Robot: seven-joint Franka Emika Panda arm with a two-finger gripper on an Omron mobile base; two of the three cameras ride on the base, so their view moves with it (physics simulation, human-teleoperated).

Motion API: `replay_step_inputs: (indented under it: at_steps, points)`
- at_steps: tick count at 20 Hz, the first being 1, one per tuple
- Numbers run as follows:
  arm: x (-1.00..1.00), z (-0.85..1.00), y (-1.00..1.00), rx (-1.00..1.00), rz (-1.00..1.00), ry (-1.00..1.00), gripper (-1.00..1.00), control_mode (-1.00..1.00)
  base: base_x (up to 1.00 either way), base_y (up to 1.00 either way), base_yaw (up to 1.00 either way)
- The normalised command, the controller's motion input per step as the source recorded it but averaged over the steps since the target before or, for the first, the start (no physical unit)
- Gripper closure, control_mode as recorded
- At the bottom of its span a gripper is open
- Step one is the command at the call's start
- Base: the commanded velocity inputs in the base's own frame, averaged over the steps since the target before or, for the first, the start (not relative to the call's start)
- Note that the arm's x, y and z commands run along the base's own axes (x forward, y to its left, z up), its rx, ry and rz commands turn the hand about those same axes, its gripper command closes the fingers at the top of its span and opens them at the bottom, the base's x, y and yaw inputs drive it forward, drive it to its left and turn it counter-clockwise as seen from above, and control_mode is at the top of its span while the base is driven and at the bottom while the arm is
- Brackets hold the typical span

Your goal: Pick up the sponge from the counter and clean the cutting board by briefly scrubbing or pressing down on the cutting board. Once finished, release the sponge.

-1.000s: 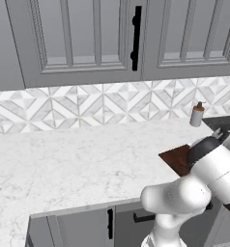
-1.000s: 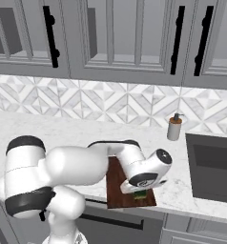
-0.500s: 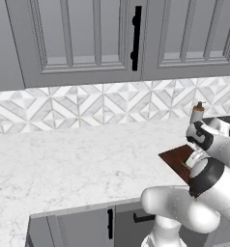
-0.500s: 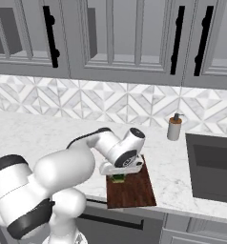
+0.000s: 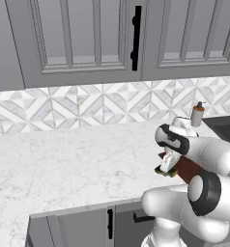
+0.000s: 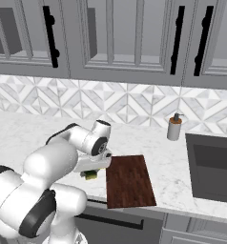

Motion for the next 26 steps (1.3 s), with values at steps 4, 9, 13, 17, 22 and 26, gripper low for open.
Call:
replay_step_inputs:
  at_steps: [4,9,13,17,22,26]
  points:
    - [0.39,0.14,1.00,0.00,0.19,0.09,1.00,-1.00,0.00,0.00,0.00]
    - [0.66,0.13,0.74,0.00,0.06,0.01,-1.00,-1.00,0.00,0.00,0.00]
    - [0.60,-0.01,0.15,0.03,0.00,-0.02,-1.00,-1.00,0.00,0.00,0.00]
    - [0.35,-0.07,0.00,0.14,-0.03,-0.03,-1.00,-1.00,0.00,0.00,0.00]
    - [0.36,0.35,0.00,0.03,0.00,0.00,-1.00,-1.00,0.00,0.00,0.00]
    - [0.06,0.64,-0.02,-0.07,0.00,-0.02,-1.00,-1.00,0.00,0.00,0.00]
